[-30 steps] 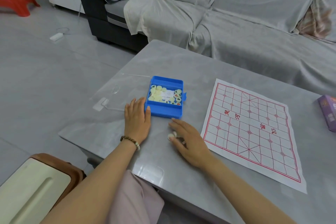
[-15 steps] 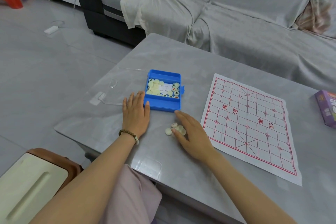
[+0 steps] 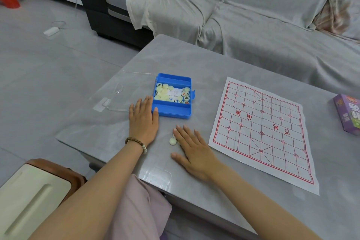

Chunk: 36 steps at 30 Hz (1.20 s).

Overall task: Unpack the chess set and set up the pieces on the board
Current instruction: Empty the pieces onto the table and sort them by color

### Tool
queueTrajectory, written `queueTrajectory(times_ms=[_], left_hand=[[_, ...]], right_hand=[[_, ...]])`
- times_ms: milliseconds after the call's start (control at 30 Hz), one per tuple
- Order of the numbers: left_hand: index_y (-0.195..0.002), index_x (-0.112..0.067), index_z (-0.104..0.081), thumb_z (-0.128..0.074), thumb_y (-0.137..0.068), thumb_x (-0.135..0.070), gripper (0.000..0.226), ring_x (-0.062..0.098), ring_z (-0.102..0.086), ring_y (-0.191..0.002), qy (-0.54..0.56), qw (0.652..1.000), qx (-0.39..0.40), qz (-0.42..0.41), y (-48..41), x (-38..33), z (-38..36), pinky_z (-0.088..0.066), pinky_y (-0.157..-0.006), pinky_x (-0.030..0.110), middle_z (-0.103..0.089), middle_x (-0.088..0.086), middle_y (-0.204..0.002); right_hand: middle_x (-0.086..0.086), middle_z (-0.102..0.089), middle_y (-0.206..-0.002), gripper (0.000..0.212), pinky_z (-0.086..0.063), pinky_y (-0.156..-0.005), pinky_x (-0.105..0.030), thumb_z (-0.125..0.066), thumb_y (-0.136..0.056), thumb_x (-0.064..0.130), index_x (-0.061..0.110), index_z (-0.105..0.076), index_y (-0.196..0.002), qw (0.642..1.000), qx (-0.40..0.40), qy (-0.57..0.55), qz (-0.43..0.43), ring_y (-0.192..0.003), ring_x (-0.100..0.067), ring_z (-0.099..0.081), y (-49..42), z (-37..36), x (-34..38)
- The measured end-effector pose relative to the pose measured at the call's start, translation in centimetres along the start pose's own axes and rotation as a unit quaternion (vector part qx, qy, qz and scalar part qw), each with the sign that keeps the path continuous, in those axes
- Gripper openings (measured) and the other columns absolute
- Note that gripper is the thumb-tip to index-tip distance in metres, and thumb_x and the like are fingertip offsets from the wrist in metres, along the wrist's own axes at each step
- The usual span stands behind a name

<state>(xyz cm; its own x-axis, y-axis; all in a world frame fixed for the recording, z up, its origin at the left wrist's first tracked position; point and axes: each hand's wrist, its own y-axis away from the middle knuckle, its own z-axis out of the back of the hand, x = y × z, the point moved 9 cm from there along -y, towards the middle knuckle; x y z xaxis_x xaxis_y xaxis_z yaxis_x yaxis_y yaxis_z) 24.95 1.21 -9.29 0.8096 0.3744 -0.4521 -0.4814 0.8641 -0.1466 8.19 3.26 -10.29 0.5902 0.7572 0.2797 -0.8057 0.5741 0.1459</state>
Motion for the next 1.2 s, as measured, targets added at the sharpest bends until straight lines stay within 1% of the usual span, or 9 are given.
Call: queueTrajectory(times_ms=[133, 200, 300, 400, 467, 533, 633, 1000, 1200], left_hand=[[-0.147, -0.016, -0.020, -0.022, -0.101, -0.031, 0.049, 0.019, -0.014, -0.143, 0.011, 1.000, -0.008, 0.003, 0.0, 0.2, 0.2, -0.001, -0.116, 0.035, -0.022, 0.001, -0.154], [-0.145, -0.017, -0.027, -0.023, -0.101, -0.030, 0.046, 0.019, -0.020, -0.140, 0.028, 0.999, -0.022, 0.007, 0.0, 0.2, 0.5, -0.010, -0.114, 0.035, -0.030, 0.000, -0.151], [-0.137, -0.018, -0.043, -0.025, -0.100, -0.033, 0.043, 0.019, -0.037, -0.127, 0.046, 0.998, -0.051, -0.006, -0.6, 0.3, 1.2, -0.026, -0.102, 0.032, -0.047, -0.001, -0.139], [-0.130, -0.020, -0.051, -0.015, -0.093, -0.049, 0.059, 0.018, -0.044, -0.114, 0.041, 0.997, -0.058, -0.030, -1.5, 0.8, 1.7, -0.028, -0.089, 0.028, -0.054, -0.001, -0.130], [-0.136, -0.021, -0.043, -0.017, -0.093, -0.055, 0.061, 0.021, -0.037, -0.125, 0.014, 0.999, -0.051, -0.003, -2.0, 1.6, 1.4, -0.025, -0.101, 0.033, -0.045, 0.001, -0.139], [-0.143, -0.022, -0.031, -0.012, -0.093, -0.055, 0.063, 0.025, -0.018, -0.140, -0.029, 0.998, -0.033, 0.050, -2.3, 2.5, 0.8, -0.007, -0.113, 0.040, -0.029, 0.003, -0.151], [-0.143, -0.024, -0.031, 0.009, -0.085, -0.063, 0.081, 0.026, -0.013, -0.143, -0.032, 0.996, -0.045, 0.069, -2.5, 2.7, 0.8, -0.003, -0.114, 0.042, -0.025, 0.003, -0.153], [-0.141, -0.024, -0.038, 0.008, -0.087, -0.054, 0.076, 0.023, -0.018, -0.141, 0.033, 0.994, -0.075, 0.077, -2.4, 3.0, 1.2, -0.011, -0.113, 0.036, -0.031, 0.001, -0.150], [-0.141, -0.023, -0.038, 0.007, -0.087, -0.053, 0.076, 0.025, -0.020, -0.141, 0.013, 0.995, -0.074, 0.071, -2.3, 2.8, 1.2, -0.013, -0.113, 0.037, -0.033, 0.002, -0.149]], right_hand=[[0.008, -0.021, -0.155, 0.055, -0.010, -0.117, -0.027, -0.036, -0.098, 0.039, 0.023, -0.021, -0.148, 0.971, -0.119, -0.202, -0.045, -0.142, -0.005, -0.014, -1.0, 4.4, -1.2], [0.006, -0.038, -0.146, 0.045, -0.027, -0.109, -0.022, -0.042, -0.097, 0.034, 0.022, -0.036, -0.140, 0.947, -0.195, -0.245, -0.071, -0.133, -0.007, -0.033, -2.4, 7.4, -2.2], [0.002, -0.046, -0.137, 0.040, -0.034, -0.096, -0.019, -0.046, -0.096, 0.032, 0.017, -0.043, -0.133, 0.942, -0.211, -0.249, -0.075, -0.125, -0.011, -0.043, -6.6, 9.6, -2.5], [-0.002, -0.046, -0.136, 0.044, -0.036, -0.095, -0.025, -0.046, -0.095, 0.038, 0.012, -0.044, -0.132, 0.951, -0.166, -0.243, -0.099, -0.123, -0.017, -0.045, -11.4, 9.2, -3.1], [-0.006, -0.044, -0.135, 0.050, -0.037, -0.095, -0.031, -0.043, -0.095, 0.044, 0.008, -0.042, -0.130, 0.951, -0.134, -0.231, -0.158, -0.120, -0.022, -0.045, -14.0, 8.1, -4.2], [-0.013, -0.044, -0.131, 0.054, -0.035, -0.097, -0.034, -0.036, -0.097, 0.045, 0.001, -0.041, -0.127, 0.964, -0.106, -0.124, -0.209, -0.117, -0.027, -0.043, -16.0, 7.2, -4.6], [-0.017, -0.043, -0.128, 0.055, -0.032, -0.099, -0.036, -0.030, -0.098, 0.045, -0.002, -0.038, -0.126, 0.963, -0.113, -0.070, -0.233, -0.117, -0.030, -0.041, -17.7, 6.2, -3.9], [-0.008, -0.057, -0.099, 0.040, -0.033, -0.065, -0.031, -0.035, -0.096, 0.046, 0.011, -0.051, -0.107, 0.978, -0.176, -0.003, -0.115, -0.089, -0.024, -0.054, -17.9, 6.4, -2.8], [-0.001, -0.046, -0.059, 0.037, -0.027, -0.053, -0.031, -0.035, -0.098, 0.037, 0.017, -0.039, -0.067, 0.975, -0.187, -0.011, -0.121, -0.060, -0.024, -0.047, -17.4, 7.2, -3.2]])
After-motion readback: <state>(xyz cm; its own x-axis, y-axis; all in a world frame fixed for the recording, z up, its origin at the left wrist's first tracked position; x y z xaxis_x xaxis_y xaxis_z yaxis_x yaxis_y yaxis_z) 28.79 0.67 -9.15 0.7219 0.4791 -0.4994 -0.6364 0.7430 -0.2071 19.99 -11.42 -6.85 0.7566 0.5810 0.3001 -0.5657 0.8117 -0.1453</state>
